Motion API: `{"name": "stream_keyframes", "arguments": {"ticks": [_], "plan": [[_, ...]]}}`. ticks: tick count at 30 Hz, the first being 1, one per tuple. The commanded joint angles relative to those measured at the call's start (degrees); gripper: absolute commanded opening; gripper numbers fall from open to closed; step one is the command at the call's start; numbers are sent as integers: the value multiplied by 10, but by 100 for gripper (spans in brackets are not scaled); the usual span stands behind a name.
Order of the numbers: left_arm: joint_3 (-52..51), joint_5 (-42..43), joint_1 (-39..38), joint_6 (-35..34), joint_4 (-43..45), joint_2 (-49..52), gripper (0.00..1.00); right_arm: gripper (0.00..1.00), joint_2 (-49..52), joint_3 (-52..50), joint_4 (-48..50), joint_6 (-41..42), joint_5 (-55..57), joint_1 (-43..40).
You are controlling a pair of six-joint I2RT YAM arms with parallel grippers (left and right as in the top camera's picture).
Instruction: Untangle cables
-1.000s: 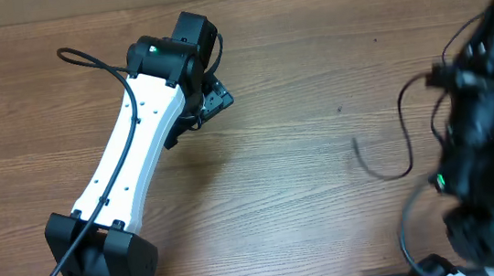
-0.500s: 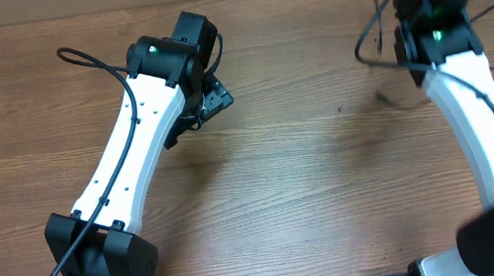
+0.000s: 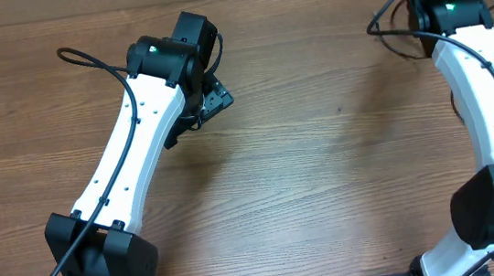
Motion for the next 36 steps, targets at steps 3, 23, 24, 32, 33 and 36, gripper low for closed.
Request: {"name": "stream_keyframes", "arguments": {"ticks": [3,23,24,32,33,36], "plan": [[0,-9,0,4,0,-3,100,4,40,-16,-43,170,-153,-39],[0,-9,0,4,0,-3,100,100,156,-17,-190,179,-193,-62],[0,-9,0,4,0,-3,100,100,149,-17,-202,180,-193,-62],[0,-9,0,4,0,-3,100,100,17,-17,-257,247,-84,-61],[0,-9,0,4,0,-3,100,100,-7,-17,-270,276,-45,-61],[0,-9,0,4,0,-3,100,100,-62,-17,-304,295,7,-61]]}}
